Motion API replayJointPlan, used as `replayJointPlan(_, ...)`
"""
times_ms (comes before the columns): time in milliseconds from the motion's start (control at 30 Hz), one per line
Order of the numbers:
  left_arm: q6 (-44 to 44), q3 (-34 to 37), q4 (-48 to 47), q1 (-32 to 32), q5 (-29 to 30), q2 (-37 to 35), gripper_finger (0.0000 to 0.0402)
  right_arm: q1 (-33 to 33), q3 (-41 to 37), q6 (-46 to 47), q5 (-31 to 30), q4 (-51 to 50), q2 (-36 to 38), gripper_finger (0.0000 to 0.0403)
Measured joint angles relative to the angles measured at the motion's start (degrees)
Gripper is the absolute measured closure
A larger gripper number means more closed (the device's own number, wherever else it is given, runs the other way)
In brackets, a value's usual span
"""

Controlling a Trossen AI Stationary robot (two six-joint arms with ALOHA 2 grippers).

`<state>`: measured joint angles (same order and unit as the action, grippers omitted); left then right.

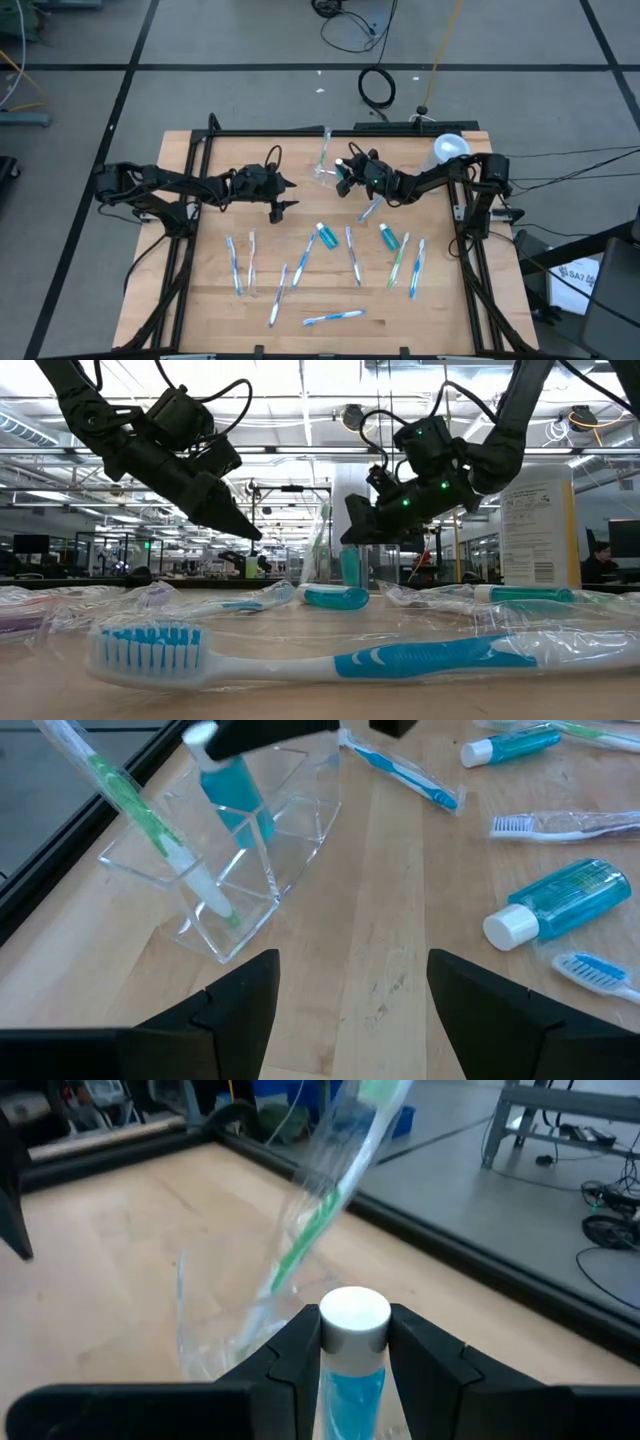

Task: Pick & Place toothbrushing station
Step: Put the left mouthwash into the middle section of the transparent organizer, then put the blue toothbrush into the right section of the transparent organizer

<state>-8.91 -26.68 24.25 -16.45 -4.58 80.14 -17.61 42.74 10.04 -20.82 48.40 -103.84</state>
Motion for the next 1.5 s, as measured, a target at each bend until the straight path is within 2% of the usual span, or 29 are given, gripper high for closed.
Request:
replayJointPlan(267,-0.2,0.0,0.0,0.0,0.0,0.0,0.0144,0.0,0.0,-0.5,0.0,-0.6,0.0,0.0301)
replayJointPlan(800,0.1,0.0,0.0,0.0,0.0,0.0,0.0144,0.1,0.0,-3.4,-0.1,0.8,0.5,0.0215)
replayJointPlan(967,0.5,0.0,-0.2,0.0,0.0,0.0,0.0144,0.7,0.0,-3.3,-0.1,3.7,3.0,0.0205)
replayJointPlan(1200,3.4,0.0,-0.2,0.1,-0.8,0.0,0.0144,4.8,0.0,-3.3,1.2,4.4,9.3,0.0204)
replayJointPlan(1300,4.5,0.0,-0.2,0.1,-3.1,0.0,0.0144,7.1,0.0,-4.4,5.7,4.6,12.6,0.0204)
replayJointPlan(1500,5.2,0.0,-0.2,0.2,-8.1,0.0,0.0144,12.2,0.0,-5.4,6.0,0.2,17.8,0.0204)
